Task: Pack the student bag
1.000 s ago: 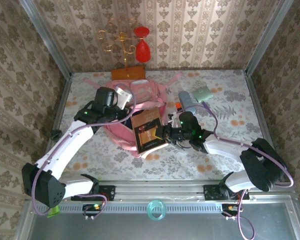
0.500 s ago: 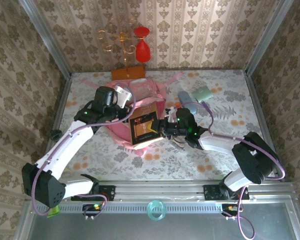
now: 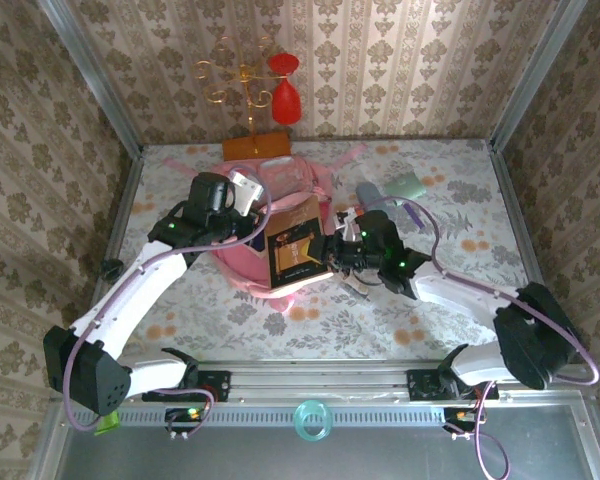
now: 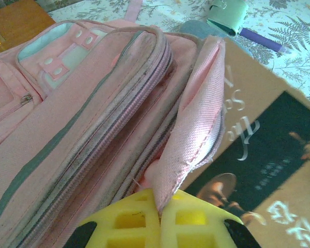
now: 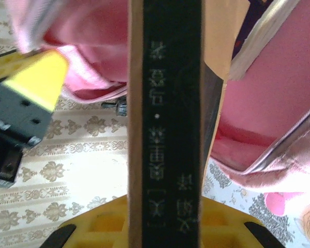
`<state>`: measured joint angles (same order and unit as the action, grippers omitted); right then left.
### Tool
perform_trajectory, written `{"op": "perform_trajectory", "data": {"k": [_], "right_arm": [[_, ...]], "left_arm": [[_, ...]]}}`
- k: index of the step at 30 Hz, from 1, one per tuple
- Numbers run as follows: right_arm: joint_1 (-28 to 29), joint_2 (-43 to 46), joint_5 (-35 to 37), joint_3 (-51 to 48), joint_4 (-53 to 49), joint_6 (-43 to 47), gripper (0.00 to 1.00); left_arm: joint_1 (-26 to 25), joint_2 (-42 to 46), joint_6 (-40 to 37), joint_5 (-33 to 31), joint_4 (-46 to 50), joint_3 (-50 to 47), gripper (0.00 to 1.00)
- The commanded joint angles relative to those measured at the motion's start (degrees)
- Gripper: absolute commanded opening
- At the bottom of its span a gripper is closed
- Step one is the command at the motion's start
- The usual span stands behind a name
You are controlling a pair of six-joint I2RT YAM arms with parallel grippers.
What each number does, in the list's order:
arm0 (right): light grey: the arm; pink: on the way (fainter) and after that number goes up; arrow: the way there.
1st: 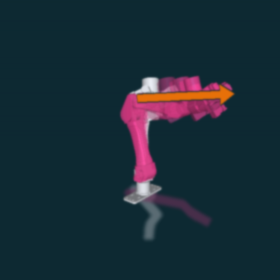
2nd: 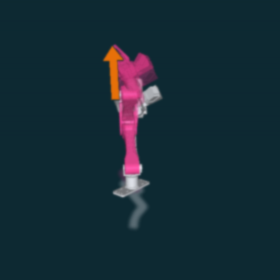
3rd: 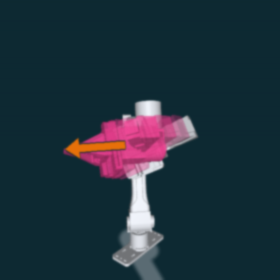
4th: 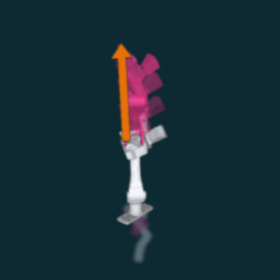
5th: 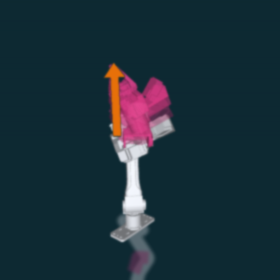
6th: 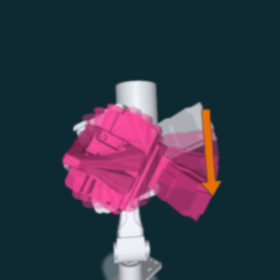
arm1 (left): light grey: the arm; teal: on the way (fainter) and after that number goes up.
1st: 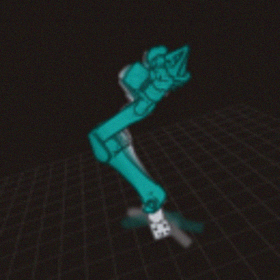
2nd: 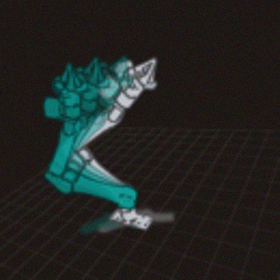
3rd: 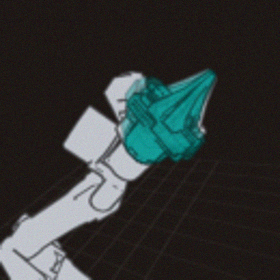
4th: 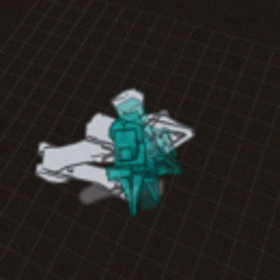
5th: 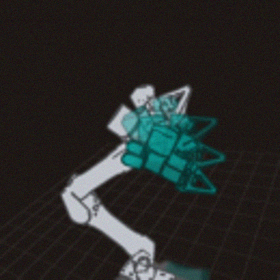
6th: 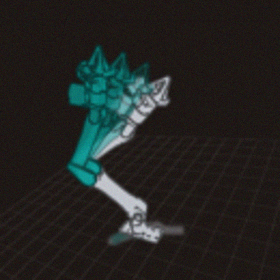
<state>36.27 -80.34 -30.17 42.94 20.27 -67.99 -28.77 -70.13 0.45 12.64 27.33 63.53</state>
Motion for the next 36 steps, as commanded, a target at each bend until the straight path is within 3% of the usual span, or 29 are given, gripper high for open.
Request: {"op": "perform_trajectory", "data": {"k": [1,10,15,22,27,30,36], "right_arm": [[-0.1,-3.4,2.4,2.8,11.3,-2.0,0.00],[3.0,-10.7,12.0,3.5,17.6,-6.3,0.00],[3.8,-17.6,13.5,7.1,22.0,-8.2,0.00],[4.9,-23.9,20.9,12.2,20.1,-9.2,0.00],[5.3,-26.6,26.1,17.2,8.0,-4.7,0.00],[5.8,-27.9,29.2,18.0,6.0,-1.1,0.01],[6.1,-32.1,31.9,20.6,12.7,1.6,0.04]], "left_arm": [[0.3,2.0,0.6,1.1,-2.8,0.9,0.00],[0.2,2.0,1.2,1.6,-3.4,0.8,0.00],[0.0,2.3,1.1,1.7,-3.4,0.7,0.00],[-0.3,2.7,1.0,1.6,-3.7,0.5,0.00],[-0.6,3.0,0.8,1.4,-3.6,0.3,0.00],[-0.7,3.1,0.6,1.4,-3.7,0.1,0.00],[-1.1,3.2,0.7,1.2,-3.6,0.2,0.00]]}}
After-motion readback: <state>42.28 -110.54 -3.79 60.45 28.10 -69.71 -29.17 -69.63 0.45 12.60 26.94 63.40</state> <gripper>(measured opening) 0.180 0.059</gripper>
